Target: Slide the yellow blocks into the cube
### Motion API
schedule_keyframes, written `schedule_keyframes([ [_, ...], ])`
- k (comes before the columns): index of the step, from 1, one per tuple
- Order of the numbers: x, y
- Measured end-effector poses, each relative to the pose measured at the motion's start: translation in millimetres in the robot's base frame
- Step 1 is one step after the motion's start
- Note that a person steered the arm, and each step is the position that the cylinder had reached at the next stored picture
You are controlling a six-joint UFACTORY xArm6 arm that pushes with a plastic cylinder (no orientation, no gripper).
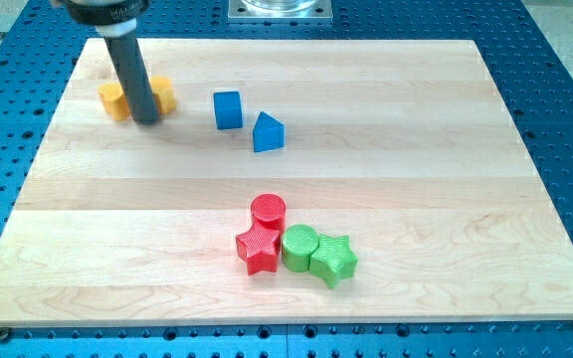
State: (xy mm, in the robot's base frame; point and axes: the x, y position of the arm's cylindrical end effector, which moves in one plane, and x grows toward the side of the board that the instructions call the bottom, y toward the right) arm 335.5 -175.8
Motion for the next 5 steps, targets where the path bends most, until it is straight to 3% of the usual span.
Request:
schedule_keyframes([
  [2,15,125],
  [3,14,107],
  [4,61,10],
  [5,82,-37],
])
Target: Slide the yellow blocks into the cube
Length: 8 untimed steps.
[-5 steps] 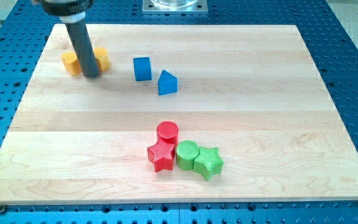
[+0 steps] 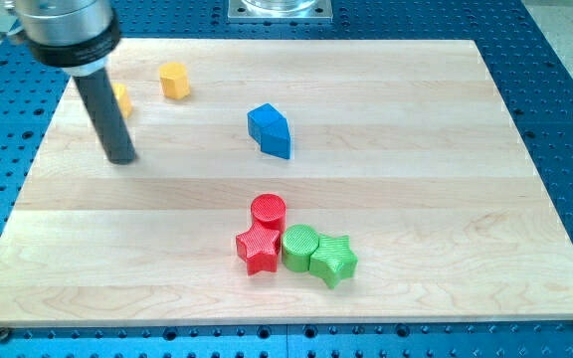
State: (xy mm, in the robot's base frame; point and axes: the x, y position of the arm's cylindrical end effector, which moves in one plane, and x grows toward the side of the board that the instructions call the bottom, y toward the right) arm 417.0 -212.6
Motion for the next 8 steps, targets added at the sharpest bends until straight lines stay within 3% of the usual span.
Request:
schedule_keyframes([
  [2,-84,-16],
  [3,-95,-9],
  [4,-94,57],
  [5,-85,50],
  [6,-86,-2],
  [8,-150,24],
])
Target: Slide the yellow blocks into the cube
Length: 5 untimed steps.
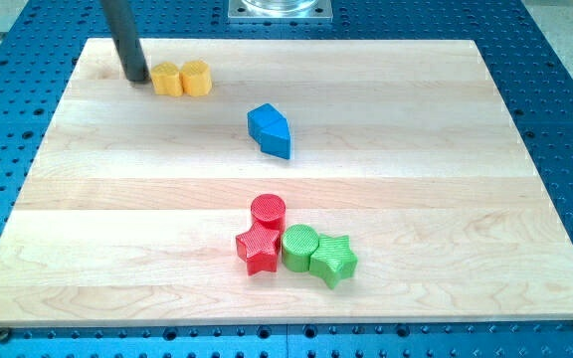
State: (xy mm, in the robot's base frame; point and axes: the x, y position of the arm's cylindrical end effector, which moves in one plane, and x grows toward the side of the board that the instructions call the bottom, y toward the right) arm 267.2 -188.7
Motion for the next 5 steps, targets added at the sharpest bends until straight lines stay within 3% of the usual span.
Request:
schedule_keyframes([
  [2,64,100],
  [4,19,82],
  [5,45,22],
])
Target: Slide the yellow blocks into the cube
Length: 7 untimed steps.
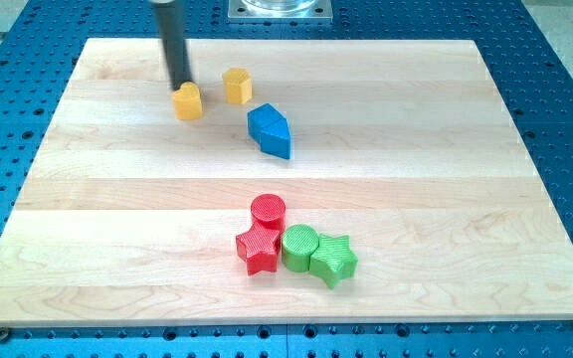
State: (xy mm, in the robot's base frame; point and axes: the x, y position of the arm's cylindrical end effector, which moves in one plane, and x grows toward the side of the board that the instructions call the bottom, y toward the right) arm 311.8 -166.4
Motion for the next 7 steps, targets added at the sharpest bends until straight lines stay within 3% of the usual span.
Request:
schedule_keyframes([
  [2,58,65],
  [3,61,36],
  [5,5,35],
  [7,70,72],
])
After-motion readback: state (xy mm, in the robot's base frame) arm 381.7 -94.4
